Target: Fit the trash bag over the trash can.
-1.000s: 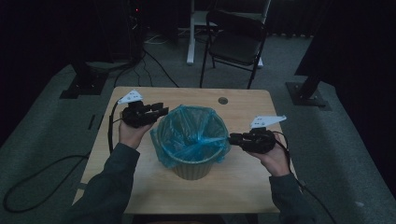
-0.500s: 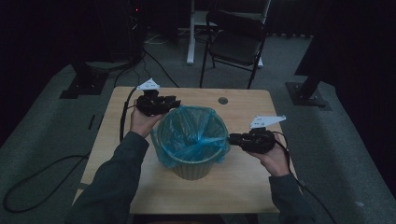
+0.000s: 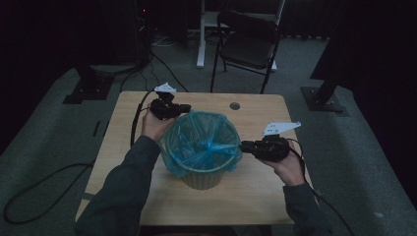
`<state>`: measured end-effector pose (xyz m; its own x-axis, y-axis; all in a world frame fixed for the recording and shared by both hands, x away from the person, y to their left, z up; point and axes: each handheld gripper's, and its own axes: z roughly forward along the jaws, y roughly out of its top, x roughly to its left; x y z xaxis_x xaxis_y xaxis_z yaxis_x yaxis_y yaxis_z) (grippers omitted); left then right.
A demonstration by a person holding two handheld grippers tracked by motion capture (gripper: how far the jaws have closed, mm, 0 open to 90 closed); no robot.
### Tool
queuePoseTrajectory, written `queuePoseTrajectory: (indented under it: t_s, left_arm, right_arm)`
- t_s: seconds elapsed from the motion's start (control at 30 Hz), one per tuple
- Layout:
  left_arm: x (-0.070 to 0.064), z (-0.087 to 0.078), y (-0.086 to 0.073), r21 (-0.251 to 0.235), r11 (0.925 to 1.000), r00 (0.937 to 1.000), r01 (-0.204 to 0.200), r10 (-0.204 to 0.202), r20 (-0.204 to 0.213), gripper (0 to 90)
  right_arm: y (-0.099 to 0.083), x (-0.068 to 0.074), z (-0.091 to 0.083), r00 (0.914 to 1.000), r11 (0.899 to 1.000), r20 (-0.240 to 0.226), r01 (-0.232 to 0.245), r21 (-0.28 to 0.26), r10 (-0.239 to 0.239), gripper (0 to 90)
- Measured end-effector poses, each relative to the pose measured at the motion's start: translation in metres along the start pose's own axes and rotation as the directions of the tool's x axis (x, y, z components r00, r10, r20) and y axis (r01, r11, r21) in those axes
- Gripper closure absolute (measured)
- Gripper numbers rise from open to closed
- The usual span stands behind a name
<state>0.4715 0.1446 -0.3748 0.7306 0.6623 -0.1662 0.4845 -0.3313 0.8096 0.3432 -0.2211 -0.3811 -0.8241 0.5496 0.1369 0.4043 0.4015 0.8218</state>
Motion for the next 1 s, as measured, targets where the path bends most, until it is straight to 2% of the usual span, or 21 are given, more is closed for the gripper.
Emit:
queuePoseTrajectory:
  t_s: [0.03, 0.07, 0.1, 0.2, 0.27, 0.3, 0.33, 0.4, 0.47, 0.5, 0.53, 0.7, 0.8, 0.87, 0.9, 1.0]
  left_arm:
    - [0.000, 0.000, 0.000, 0.000, 1.0000, 1.0000, 0.000, 0.000, 0.000, 87.6]
    - [0.004, 0.001, -0.002, 0.019, 0.9996, 0.9993, 0.022, -0.021, -0.030, 87.6]
    - [0.006, 0.001, -0.002, 0.019, 0.9995, 0.9990, 0.025, -0.025, -0.038, 86.7]
    - [0.005, -0.006, -0.002, -0.020, 0.9995, 0.9995, 0.022, -0.023, -0.021, 79.9]
    - [0.005, -0.006, -0.002, -0.020, 0.9995, 0.9995, 0.022, -0.023, -0.021, 77.7]
    - [-0.007, -0.018, 0.001, -0.061, 0.9979, 0.9997, -0.023, 0.023, 0.001, 73.5]
    - [-0.011, -0.021, 0.002, -0.074, 0.9964, 0.9991, -0.041, 0.041, 0.008, 71.2]
    - [-0.020, -0.027, 0.003, -0.095, 0.9931, 0.9970, -0.069, 0.072, 0.029, 69.0]
    - [-0.020, -0.027, 0.003, -0.095, 0.9931, 0.9970, -0.069, 0.072, 0.029, 68.0]
    - [-0.031, -0.031, 0.005, -0.109, 0.9882, 0.9915, -0.108, 0.115, 0.061, 65.9]
    - [-0.036, -0.032, 0.005, -0.112, 0.9859, 0.9885, -0.124, 0.133, 0.073, 65.1]
    - [-0.057, -0.035, 0.008, -0.117, 0.9761, 0.9720, -0.183, 0.197, 0.128, 61.9]
    - [-0.067, -0.033, 0.008, -0.093, 0.9696, 0.9583, -0.226, 0.239, 0.157, 61.4]
    - [-0.067, -0.033, 0.008, -0.093, 0.9696, 0.9583, -0.226, 0.239, 0.157, 61.3]
    - [-0.077, -0.029, 0.008, -0.066, 0.9594, 0.9394, -0.274, 0.282, 0.195, 61.5]
    - [-0.084, -0.026, 0.008, -0.052, 0.9528, 0.9270, -0.299, 0.303, 0.221, 61.5]
  right_arm:
    - [0.000, 0.000, 0.000, 1.0000, 1.000, 0.000, 0.000, 0.000, 0.000, 78.9]
    - [0.000, 0.000, 0.000, 1.0000, 1.000, -0.001, 0.001, 0.003, -0.001, 79.1]
    - [0.000, 0.000, 0.000, 1.0000, 1.000, -0.002, 0.002, 0.004, -0.002, 79.2]
    - [-0.001, 0.000, 0.000, 1.0000, 1.000, -0.002, 0.002, 0.001, -0.002, 79.1]
    - [-0.001, 0.000, -0.001, 1.0000, 1.000, -0.002, 0.002, 0.000, -0.002, 79.1]
    - [-0.001, -0.001, -0.002, 1.0000, 1.000, 0.000, 0.001, -0.002, -0.001, 78.8]
    - [-0.001, -0.001, -0.002, 1.0000, 1.000, 0.000, 0.000, -0.005, 0.000, 78.7]
    - [-0.002, -0.001, -0.003, 1.0000, 1.000, 0.001, -0.001, -0.005, 0.001, 78.3]
    - [-0.002, -0.001, -0.003, 1.0000, 1.000, 0.002, -0.002, -0.005, 0.002, 78.1]
    - [-0.003, -0.001, -0.003, 1.0000, 1.000, 0.002, -0.003, -0.005, 0.003, 77.6]
    - [-0.003, -0.001, -0.003, 1.0000, 1.000, 0.001, -0.004, -0.005, 0.004, 77.5]
    - [-0.004, -0.001, -0.002, 1.0000, 1.000, -0.002, -0.004, -0.003, 0.004, 76.9]
    - [-0.005, -0.001, -0.002, 1.0000, 1.000, -0.004, -0.004, -0.002, 0.004, 76.5]
    - [-0.005, -0.001, -0.002, 1.0000, 1.000, -0.004, -0.003, -0.002, 0.003, 76.5]
    - [-0.006, -0.001, -0.002, 1.0000, 1.000, -0.004, -0.003, -0.004, 0.002, 76.3]
    - [-0.007, -0.001, -0.002, 1.0000, 1.000, -0.005, -0.005, -0.004, 0.005, 76.3]
